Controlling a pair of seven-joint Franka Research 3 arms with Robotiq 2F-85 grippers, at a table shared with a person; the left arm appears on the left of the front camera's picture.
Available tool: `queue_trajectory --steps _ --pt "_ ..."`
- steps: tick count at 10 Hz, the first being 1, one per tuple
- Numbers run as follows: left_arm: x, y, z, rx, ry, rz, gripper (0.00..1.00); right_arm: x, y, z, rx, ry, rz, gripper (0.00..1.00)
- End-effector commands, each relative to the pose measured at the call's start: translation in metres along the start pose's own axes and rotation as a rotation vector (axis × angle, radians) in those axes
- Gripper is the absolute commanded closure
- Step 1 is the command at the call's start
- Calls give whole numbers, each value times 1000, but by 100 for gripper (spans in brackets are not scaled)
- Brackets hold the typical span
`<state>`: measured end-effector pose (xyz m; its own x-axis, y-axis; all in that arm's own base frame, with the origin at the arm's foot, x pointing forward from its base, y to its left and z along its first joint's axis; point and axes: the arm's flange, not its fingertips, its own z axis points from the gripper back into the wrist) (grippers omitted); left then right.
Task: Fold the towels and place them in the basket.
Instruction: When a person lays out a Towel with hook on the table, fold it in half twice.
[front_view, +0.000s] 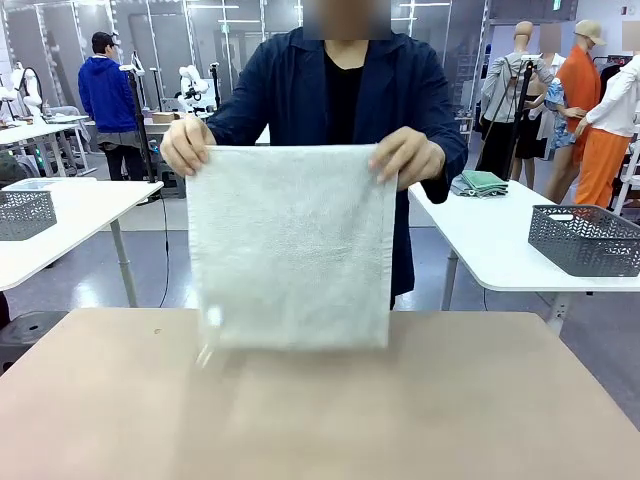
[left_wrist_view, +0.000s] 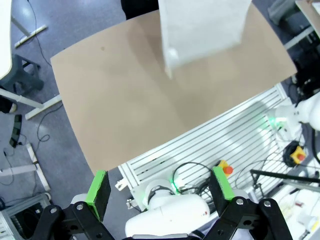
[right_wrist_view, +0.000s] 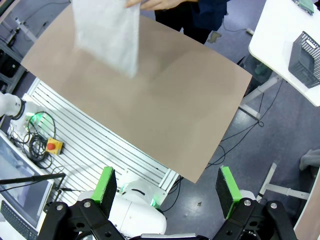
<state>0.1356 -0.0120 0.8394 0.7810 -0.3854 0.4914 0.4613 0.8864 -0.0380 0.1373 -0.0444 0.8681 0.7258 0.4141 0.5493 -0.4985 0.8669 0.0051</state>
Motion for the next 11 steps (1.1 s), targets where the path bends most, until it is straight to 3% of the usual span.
queue_trajectory --steps 1,11 --pt "-3 0 10 29 44 -76 0 -1 1 1 0 -3 4 0" --pt "0 -4 17 41 -63 -257 0 -1 1 1 0 -3 4 0"
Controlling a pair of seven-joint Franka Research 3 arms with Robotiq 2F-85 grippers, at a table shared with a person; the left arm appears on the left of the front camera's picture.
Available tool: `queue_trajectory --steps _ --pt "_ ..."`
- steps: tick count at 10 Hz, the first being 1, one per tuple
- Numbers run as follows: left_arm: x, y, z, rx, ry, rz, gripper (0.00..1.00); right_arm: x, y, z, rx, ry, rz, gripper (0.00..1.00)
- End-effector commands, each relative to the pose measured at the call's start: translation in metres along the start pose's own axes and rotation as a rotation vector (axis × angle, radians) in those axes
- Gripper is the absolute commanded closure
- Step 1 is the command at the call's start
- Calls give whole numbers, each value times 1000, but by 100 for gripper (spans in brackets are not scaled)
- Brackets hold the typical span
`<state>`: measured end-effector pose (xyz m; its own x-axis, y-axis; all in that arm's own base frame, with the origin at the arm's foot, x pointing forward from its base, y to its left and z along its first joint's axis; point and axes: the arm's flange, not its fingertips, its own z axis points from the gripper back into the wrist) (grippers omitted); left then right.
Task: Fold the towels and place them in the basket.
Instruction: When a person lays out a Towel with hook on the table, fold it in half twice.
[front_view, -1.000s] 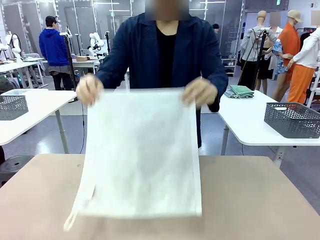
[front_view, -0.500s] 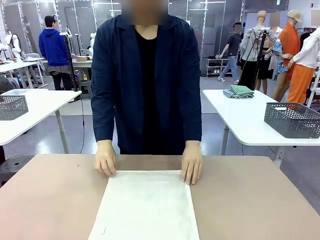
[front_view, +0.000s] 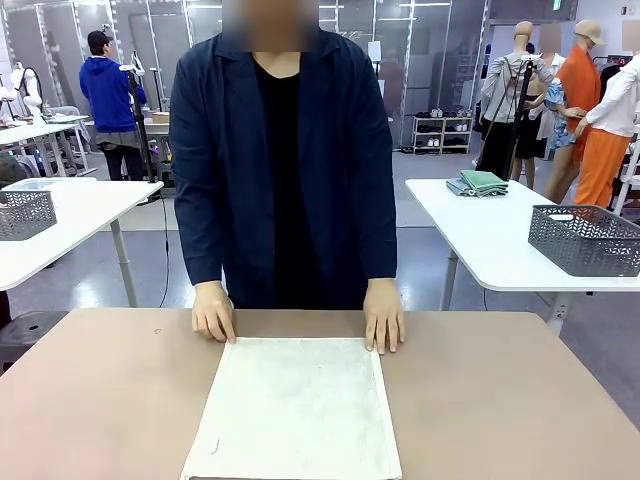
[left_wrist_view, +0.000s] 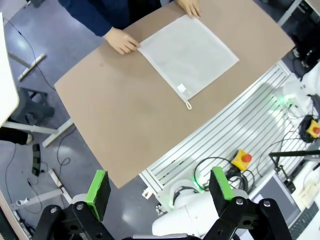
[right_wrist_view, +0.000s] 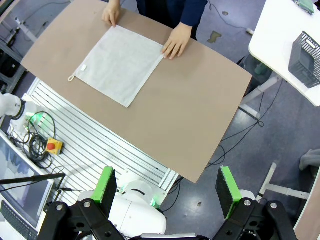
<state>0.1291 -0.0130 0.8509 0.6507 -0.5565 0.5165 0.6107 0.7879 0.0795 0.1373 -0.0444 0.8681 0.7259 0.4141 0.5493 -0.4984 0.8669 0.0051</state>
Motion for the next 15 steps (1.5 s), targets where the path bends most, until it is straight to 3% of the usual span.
queue_trajectory --steps 1,7,15 --pt "0 0 5 42 -42 -58 0 -1 1 1 0 -3 4 0" --pt "-1 -4 6 61 -99 -97 0 -1 1 1 0 -3 4 0" --pt "5 -1 9 36 -85 -76 0 -1 1 1 0 -3 4 0"
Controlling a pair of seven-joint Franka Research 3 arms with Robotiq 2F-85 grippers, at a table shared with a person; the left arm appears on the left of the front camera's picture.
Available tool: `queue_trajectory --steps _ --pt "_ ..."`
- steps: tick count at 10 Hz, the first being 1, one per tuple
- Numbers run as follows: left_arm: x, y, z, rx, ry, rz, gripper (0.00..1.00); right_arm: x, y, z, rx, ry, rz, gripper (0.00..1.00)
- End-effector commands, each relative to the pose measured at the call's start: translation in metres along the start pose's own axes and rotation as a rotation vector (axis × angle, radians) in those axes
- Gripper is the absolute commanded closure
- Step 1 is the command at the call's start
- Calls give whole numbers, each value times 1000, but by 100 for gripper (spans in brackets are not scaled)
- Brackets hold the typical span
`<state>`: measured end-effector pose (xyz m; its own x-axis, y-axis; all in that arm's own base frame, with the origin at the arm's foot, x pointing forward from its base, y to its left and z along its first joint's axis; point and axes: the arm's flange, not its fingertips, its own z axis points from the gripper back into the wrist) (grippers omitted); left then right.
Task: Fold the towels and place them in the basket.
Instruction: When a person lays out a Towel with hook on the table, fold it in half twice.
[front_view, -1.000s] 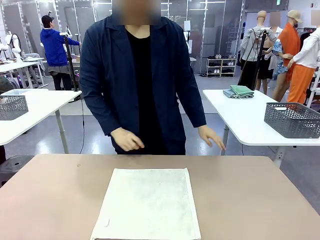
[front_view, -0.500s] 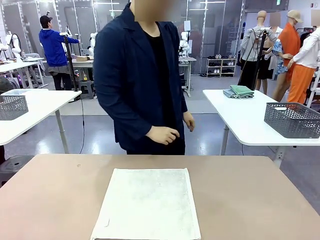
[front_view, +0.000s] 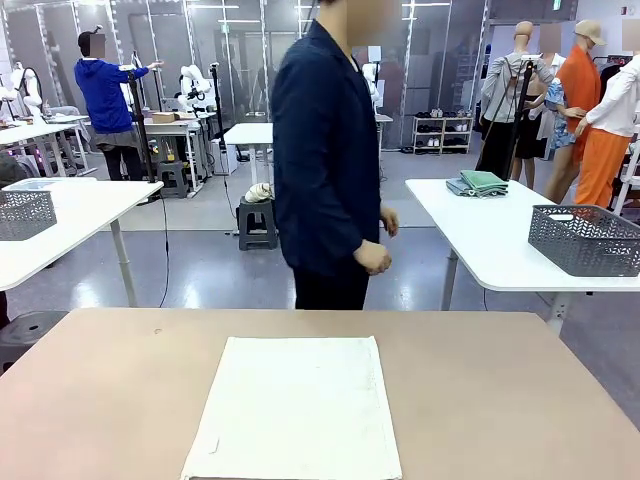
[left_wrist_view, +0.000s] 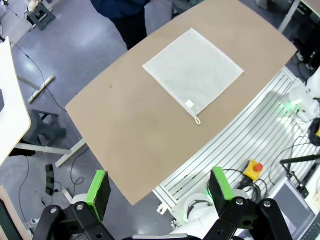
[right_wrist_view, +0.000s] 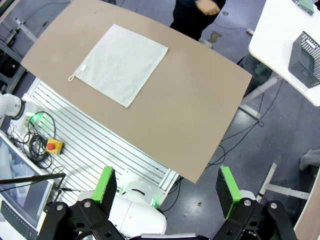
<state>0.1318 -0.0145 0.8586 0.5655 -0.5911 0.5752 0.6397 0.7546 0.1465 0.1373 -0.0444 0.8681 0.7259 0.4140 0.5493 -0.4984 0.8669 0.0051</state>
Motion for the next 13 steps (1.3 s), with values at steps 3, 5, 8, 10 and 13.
queue_trajectory --steps 3,5,8,10,13 --pt "-1 -2 4 4 -4 -3 0 -1 1 1 0 -3 4 0" --pt "-1 -2 4 4 -4 -3 0 -1 1 1 0 -3 4 0" --pt "30 20 -36 -66 191 -39 0 21 15 -53 96 177 128 0" --pt "37 43 -73 -157 371 -100 0 24 26 -105 160 341 246 0" --pt "22 71 -150 -327 485 -171 0 -6 38 -190 356 478 332 0"
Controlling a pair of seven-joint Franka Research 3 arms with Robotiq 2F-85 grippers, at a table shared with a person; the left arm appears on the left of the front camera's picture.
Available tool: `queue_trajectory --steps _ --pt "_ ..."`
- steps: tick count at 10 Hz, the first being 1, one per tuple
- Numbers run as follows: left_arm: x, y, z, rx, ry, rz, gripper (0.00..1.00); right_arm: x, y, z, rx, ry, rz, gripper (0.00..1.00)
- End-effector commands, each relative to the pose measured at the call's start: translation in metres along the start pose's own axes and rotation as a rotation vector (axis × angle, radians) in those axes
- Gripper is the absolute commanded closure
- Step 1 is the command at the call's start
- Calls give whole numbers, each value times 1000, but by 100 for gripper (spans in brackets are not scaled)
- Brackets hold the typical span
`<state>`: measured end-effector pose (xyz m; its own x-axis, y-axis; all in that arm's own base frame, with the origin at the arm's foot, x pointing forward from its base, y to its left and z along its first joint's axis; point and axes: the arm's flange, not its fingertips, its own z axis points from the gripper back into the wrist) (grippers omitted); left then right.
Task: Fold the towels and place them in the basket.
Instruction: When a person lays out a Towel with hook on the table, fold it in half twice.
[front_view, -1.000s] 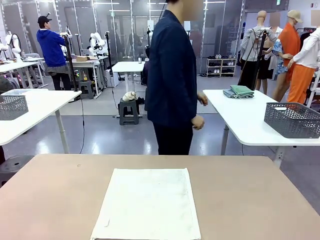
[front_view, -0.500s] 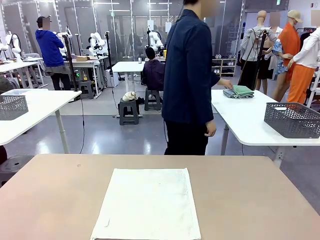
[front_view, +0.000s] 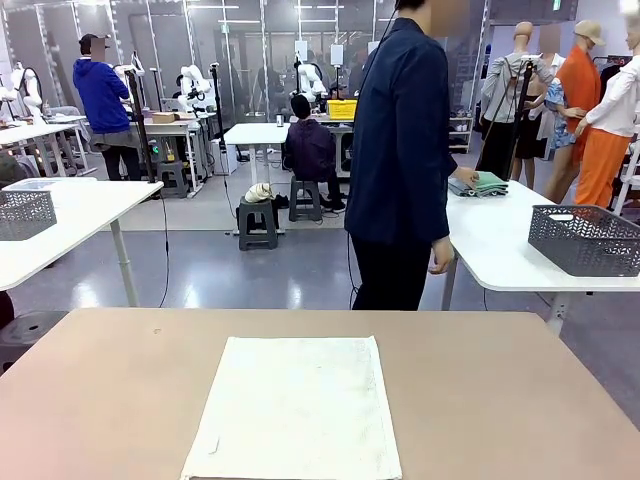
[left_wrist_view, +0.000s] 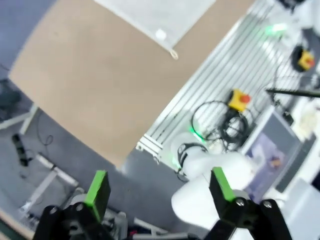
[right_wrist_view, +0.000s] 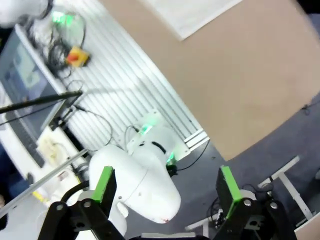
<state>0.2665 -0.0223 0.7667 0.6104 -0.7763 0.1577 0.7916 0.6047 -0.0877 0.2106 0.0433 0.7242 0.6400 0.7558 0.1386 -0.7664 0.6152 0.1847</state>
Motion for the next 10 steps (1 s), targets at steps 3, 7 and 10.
queue_trajectory --steps 3,7,10 --pt "34 7 -66 43 97 -127 0 12 29 -81 49 -68 160 0" --pt "71 1 -80 129 144 -177 0 40 44 -90 -35 -206 258 0" --pt "71 -8 -81 97 139 -183 0 36 49 -79 -43 -191 218 0"
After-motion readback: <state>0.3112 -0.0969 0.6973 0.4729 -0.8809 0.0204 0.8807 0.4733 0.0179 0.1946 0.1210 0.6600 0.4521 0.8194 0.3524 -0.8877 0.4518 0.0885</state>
